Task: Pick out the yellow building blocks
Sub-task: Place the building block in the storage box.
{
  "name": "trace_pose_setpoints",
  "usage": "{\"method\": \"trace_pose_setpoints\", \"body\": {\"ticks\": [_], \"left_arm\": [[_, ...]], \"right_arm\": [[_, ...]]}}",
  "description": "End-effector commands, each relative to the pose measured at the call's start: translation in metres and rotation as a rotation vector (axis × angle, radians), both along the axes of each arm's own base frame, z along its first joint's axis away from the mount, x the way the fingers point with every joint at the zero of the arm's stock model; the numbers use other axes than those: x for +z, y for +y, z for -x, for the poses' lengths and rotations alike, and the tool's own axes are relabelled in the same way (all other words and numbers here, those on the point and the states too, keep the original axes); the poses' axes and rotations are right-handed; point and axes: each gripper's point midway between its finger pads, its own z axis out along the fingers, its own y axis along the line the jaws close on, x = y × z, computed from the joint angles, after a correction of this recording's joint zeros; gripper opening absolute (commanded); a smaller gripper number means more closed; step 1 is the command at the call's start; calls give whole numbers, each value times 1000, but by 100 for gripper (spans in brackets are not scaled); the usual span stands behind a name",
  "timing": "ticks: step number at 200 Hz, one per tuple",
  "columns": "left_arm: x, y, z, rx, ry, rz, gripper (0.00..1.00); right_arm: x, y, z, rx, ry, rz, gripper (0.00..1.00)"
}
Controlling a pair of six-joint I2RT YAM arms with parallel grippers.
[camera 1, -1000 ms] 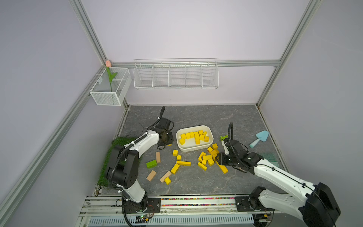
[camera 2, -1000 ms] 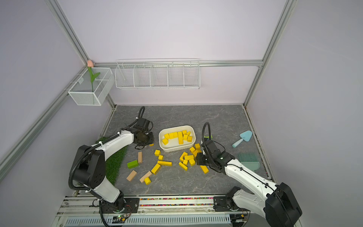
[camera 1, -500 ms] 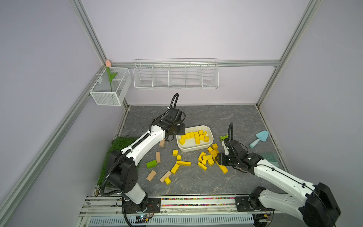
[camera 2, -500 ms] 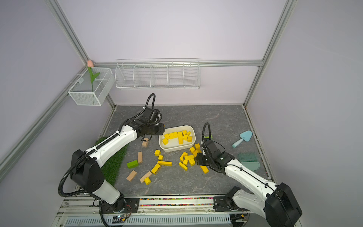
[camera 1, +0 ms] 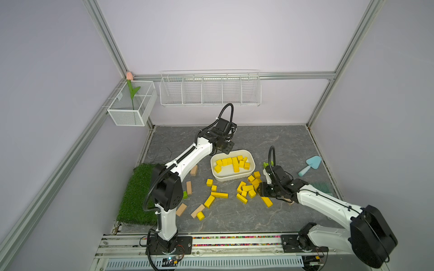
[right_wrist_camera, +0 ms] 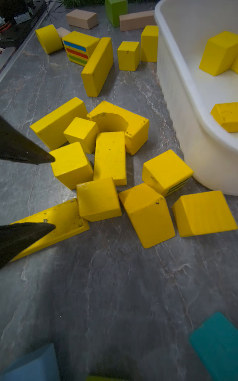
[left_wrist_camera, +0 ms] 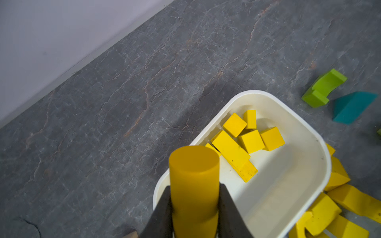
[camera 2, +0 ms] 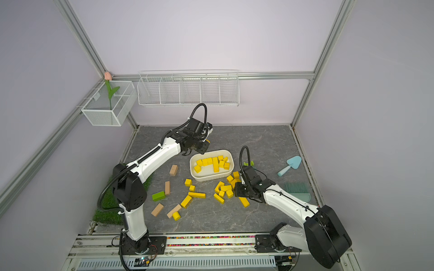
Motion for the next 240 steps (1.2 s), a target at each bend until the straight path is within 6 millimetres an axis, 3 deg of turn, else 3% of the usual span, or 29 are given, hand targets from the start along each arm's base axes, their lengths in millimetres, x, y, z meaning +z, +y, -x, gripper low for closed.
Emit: {"method": "trace_pose_setpoints", "body": {"ticks": [1,24,44,67,94,117,130,148,240], "left_arm": [[-30,4,16,-191,83,-161,2],[-40,0,19,-293,49,-204,1],[-43,-1,33,-409,35,-224,1],[-60,8,48,-513,45,-312,0],[-80,20,51,-560,74,-420,0],[-83,18,51,-575,68,-418,0],[-84,15,49,-570,59,-411,10],[-88,11,47,-571,64,-409,13],[-114,-3,45,-568,101,-397,19]], "right_arm": [[3,11,-8,26,11,-46,46],[-1,12,-9,24,27,-50,46],[-1,11,-8,21,27,-59,46],[-1,10,-9,18,25,-69,46],[-1,10,-9,14,28,-76,46],[-1,9,-9,9,27,-79,46],[-1,9,-9,9,24,-81,46],[-1,8,-9,6,25,-82,46],[-2,8,-9,3,28,-88,46]]}}
